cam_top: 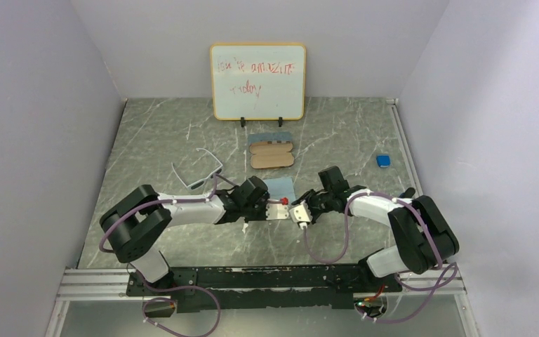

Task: Organize the sunglasses
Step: Fold the glasses cleaning cloth at the center of the board.

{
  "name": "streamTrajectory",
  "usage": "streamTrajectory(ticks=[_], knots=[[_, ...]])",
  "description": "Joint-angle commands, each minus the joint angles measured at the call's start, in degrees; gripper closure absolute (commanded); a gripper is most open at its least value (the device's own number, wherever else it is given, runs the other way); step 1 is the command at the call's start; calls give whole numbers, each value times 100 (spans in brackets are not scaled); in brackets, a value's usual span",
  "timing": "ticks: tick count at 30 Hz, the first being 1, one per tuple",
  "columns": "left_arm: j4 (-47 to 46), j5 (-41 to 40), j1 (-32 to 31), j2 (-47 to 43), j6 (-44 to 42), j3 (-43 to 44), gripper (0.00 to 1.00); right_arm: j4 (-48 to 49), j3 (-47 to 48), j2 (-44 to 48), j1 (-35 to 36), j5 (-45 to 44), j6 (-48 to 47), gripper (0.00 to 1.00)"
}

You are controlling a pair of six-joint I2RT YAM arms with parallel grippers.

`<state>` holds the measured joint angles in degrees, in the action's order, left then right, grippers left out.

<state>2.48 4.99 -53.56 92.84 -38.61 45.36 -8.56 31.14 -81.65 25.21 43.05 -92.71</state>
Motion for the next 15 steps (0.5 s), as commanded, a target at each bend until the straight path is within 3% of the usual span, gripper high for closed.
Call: streamTrajectory(ticks=[1, 15], knots=[[-40, 117, -25, -297, -117, -8, 95, -86, 15, -76, 15, -38, -146, 65], [-133, 142, -23, -352, -44, -73, 95, -118, 26, -411, 178, -340, -210, 67]])
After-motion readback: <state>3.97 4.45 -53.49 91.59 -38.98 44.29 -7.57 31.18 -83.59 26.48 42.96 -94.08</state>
